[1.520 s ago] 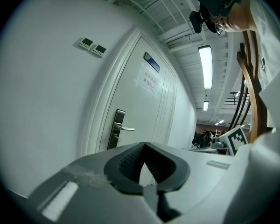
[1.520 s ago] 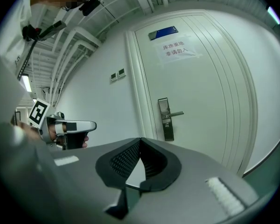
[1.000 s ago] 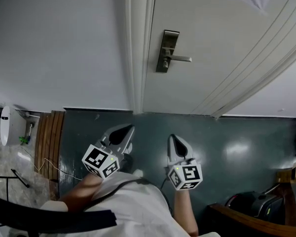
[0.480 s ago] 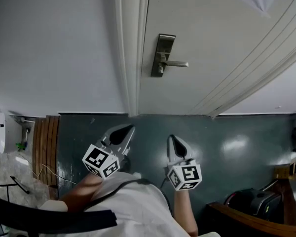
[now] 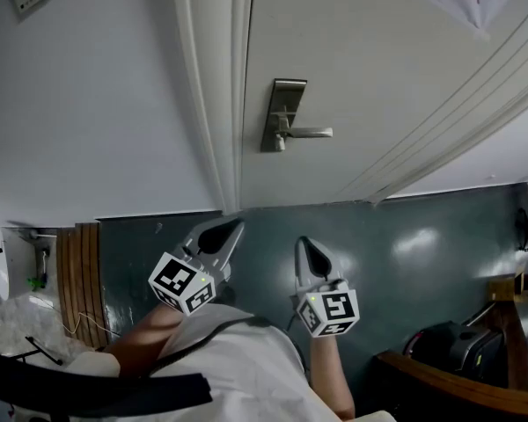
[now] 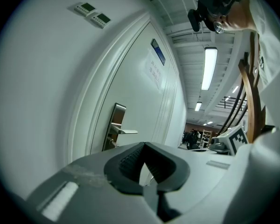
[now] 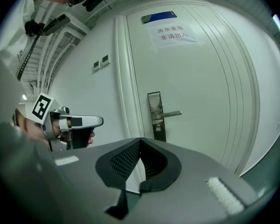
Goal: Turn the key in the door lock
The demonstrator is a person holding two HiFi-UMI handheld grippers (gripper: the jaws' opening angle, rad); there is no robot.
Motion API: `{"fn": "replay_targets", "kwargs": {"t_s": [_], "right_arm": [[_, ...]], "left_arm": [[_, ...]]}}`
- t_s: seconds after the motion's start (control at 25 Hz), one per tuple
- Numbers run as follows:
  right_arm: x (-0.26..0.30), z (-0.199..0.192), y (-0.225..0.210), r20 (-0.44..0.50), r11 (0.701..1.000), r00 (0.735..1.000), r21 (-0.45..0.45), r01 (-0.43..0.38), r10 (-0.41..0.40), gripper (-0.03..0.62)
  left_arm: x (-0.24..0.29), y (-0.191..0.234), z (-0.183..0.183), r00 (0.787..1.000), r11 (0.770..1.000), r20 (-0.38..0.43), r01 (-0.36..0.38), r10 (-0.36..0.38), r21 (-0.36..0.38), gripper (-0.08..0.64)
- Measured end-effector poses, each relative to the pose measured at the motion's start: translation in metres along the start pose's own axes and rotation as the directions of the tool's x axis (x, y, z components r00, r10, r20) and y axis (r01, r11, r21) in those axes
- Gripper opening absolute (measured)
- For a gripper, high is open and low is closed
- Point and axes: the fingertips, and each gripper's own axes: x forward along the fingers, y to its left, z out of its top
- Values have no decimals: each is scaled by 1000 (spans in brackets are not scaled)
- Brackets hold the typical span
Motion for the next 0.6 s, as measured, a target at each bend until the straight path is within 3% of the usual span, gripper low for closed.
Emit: {"fn": "replay_targets", "kwargs": {"t_s": [0.6], "right_arm": [[84, 13, 13, -15, 998, 998, 13, 60, -60, 8]], "left_arm": [[28, 80, 13, 996, 996, -26, 88, -89, -23, 3]]}}
